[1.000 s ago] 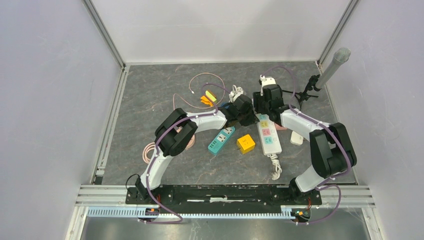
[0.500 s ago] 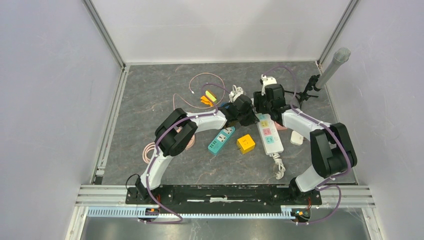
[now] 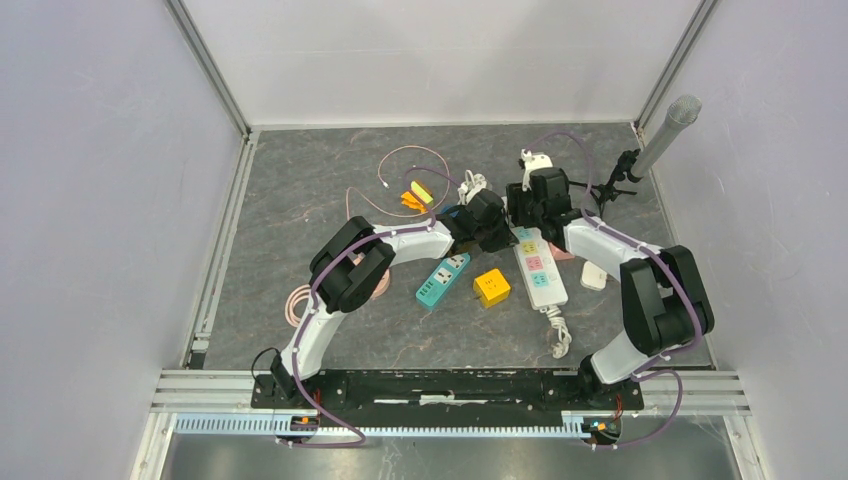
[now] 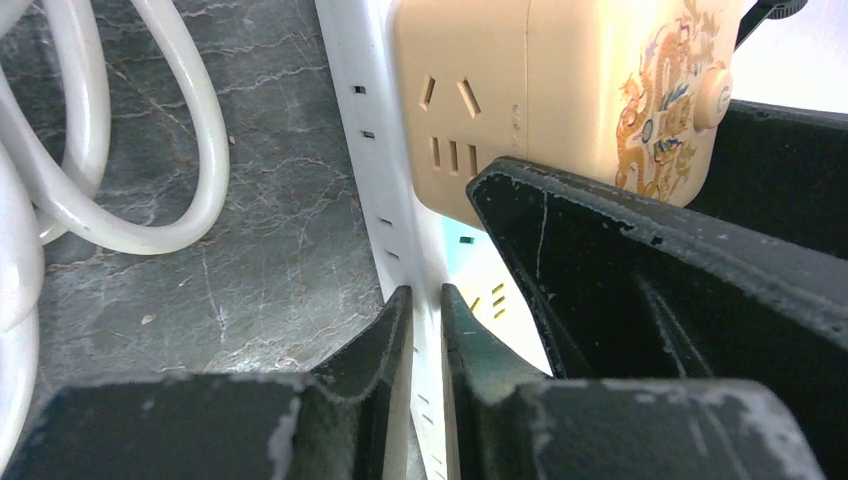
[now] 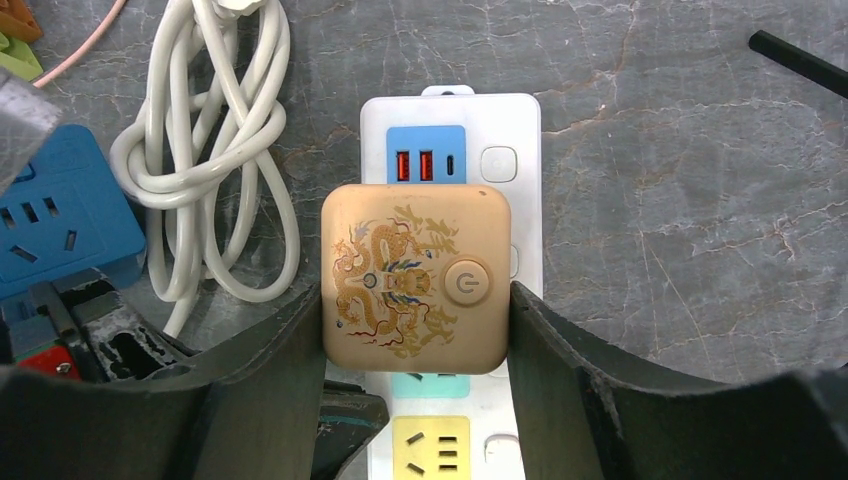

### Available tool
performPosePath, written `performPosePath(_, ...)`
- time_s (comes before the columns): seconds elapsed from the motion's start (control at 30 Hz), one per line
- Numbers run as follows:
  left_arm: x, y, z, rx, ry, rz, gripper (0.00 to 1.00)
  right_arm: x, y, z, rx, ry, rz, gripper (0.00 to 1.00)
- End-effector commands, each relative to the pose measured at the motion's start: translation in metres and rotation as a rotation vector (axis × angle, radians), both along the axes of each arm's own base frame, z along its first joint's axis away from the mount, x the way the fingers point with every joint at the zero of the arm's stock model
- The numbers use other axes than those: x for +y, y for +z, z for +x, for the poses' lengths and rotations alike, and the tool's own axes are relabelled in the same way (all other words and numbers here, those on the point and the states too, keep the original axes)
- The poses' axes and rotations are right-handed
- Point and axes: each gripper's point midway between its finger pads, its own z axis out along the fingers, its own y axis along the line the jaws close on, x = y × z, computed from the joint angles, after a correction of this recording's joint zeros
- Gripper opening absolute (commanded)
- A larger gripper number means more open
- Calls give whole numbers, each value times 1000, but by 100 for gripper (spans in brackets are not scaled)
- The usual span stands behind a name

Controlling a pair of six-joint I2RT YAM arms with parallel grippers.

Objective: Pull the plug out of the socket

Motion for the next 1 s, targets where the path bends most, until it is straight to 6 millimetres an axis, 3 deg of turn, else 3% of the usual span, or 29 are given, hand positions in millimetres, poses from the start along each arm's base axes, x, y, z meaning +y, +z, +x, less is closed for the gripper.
performPosePath(0.0, 14, -36, -7, 53, 34, 80, 20, 31, 53, 17, -122, 75, 115, 0)
performPosePath(0.13, 14, -35, -6, 52, 35, 81, 20, 31, 61, 25, -111, 77, 198, 0)
performPosePath(0.3, 14, -35, -6, 53, 36, 80, 20, 47, 47, 15, -93, 122, 199, 0)
performPosePath(0.43, 13, -35, -6, 54, 36, 79, 20, 47, 44, 13, -92, 122, 161, 0)
performPosePath(0.77, 15, -34, -4, 58, 43, 60, 20, 18, 86, 31, -161, 8, 197, 0)
performPosePath(0.97, 14, -31, -3, 47, 48, 12, 20, 10, 107, 28, -225, -36, 214, 0)
